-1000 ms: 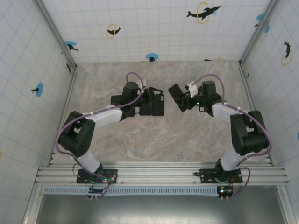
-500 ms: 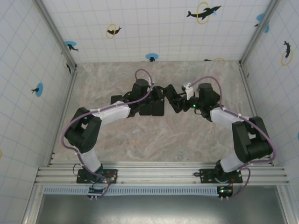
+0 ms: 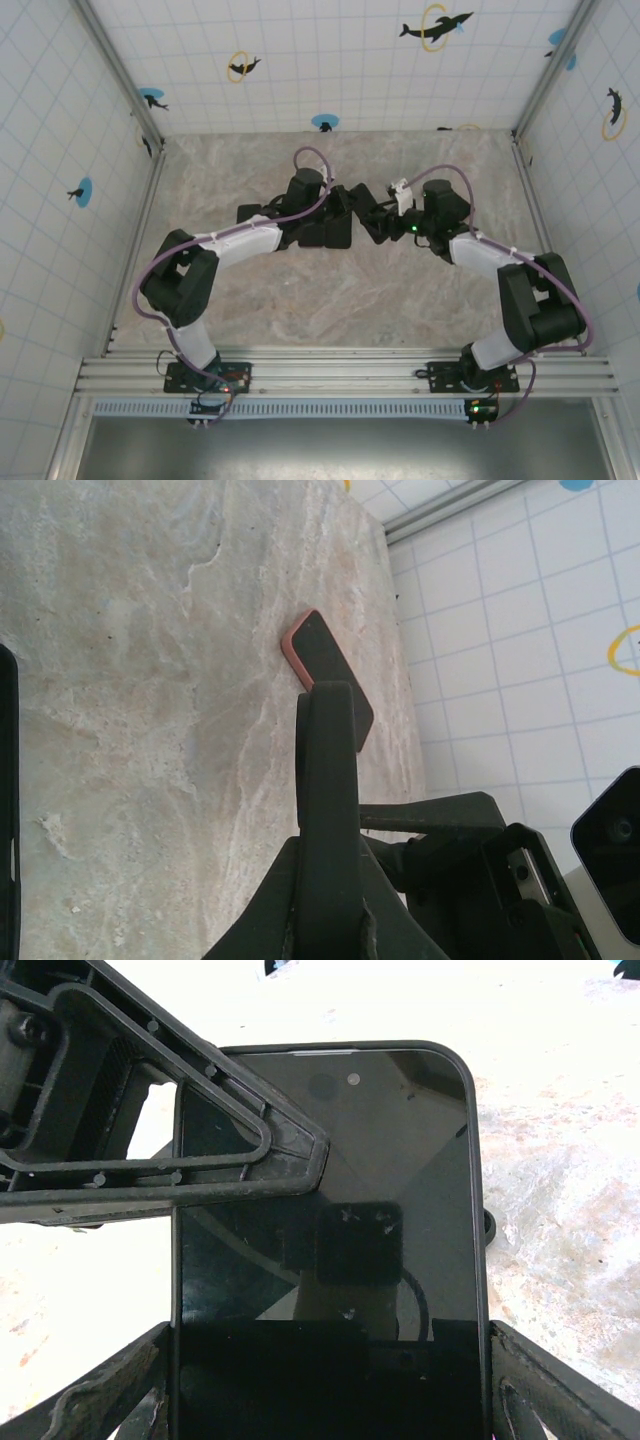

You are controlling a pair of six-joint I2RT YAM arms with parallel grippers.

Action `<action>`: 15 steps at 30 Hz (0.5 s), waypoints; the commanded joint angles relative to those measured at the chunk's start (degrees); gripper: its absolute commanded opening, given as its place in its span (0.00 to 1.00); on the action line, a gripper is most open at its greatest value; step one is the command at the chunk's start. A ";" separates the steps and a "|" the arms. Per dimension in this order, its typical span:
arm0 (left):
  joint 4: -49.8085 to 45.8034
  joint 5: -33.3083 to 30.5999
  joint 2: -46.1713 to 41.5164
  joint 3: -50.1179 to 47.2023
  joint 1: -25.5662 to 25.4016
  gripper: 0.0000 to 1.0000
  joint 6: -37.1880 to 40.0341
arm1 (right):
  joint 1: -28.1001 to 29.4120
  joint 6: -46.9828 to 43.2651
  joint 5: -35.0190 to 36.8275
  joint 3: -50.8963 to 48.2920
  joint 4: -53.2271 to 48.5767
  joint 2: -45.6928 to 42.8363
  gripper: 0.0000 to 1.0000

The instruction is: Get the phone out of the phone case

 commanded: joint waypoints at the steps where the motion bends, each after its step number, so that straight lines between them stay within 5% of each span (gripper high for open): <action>1: -0.59 -0.28 -0.94 1.74 -0.53 0.04 1.17 | 0.37 0.57 -2.50 -0.87 4.98 -2.74 0.73; 6: -0.72 1.37 -1.81 2.05 0.21 0.02 1.87 | -0.10 1.71 -2.53 -2.41 6.48 -4.47 0.89; 15: 1.38 11.38 -4.47 3.43 4.41 0.01 4.19 | -4.15 13.35 -1.68 -11.53 14.14 -13.12 0.93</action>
